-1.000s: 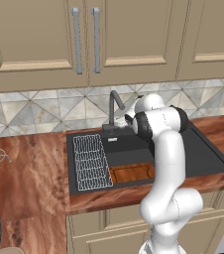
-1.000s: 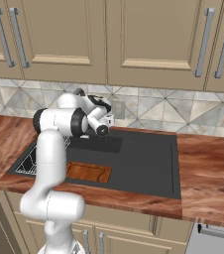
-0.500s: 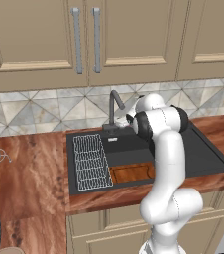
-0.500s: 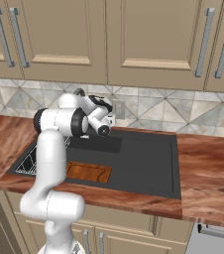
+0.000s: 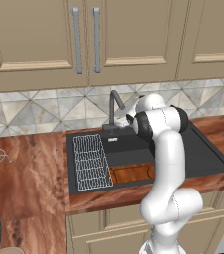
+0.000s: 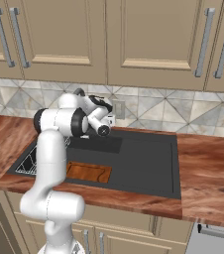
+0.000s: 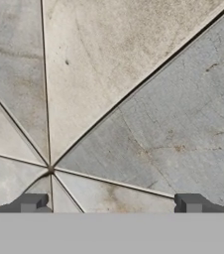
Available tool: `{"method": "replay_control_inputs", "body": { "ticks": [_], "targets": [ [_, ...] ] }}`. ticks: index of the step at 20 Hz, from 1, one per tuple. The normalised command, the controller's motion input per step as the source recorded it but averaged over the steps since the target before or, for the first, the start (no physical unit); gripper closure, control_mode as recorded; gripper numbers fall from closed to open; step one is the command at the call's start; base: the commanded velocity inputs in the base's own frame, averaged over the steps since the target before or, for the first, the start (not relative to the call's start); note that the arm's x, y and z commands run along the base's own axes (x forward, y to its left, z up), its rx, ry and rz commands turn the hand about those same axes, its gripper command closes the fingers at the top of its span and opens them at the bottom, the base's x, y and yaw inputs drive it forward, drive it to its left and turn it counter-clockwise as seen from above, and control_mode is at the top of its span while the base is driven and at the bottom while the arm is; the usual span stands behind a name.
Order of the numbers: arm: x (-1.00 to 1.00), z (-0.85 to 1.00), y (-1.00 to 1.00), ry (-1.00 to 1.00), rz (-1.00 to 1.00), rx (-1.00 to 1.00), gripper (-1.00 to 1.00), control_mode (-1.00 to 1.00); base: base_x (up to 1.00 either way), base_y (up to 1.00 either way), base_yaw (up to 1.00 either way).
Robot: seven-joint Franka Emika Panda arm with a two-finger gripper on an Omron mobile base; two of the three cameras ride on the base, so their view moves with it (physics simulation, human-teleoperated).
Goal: Turn on the sink faucet with hot water and rinse the cutting board for ten seconds, then turn off the faucet. Push the cutting board to reach the water if necessary.
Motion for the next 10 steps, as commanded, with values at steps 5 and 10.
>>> {"method": "replay_control_inputs", "body": {
  "ticks": [5,10],
  "targets": [
    [0.00,0.00,-0.51,0.00,0.00,0.00,-1.00,-1.00,0.00,0.00,0.00],
    [0.00,0.00,-0.61,0.00,0.00,0.00,-1.00,-1.00,0.00,0.00,0.00]
  ]
}}
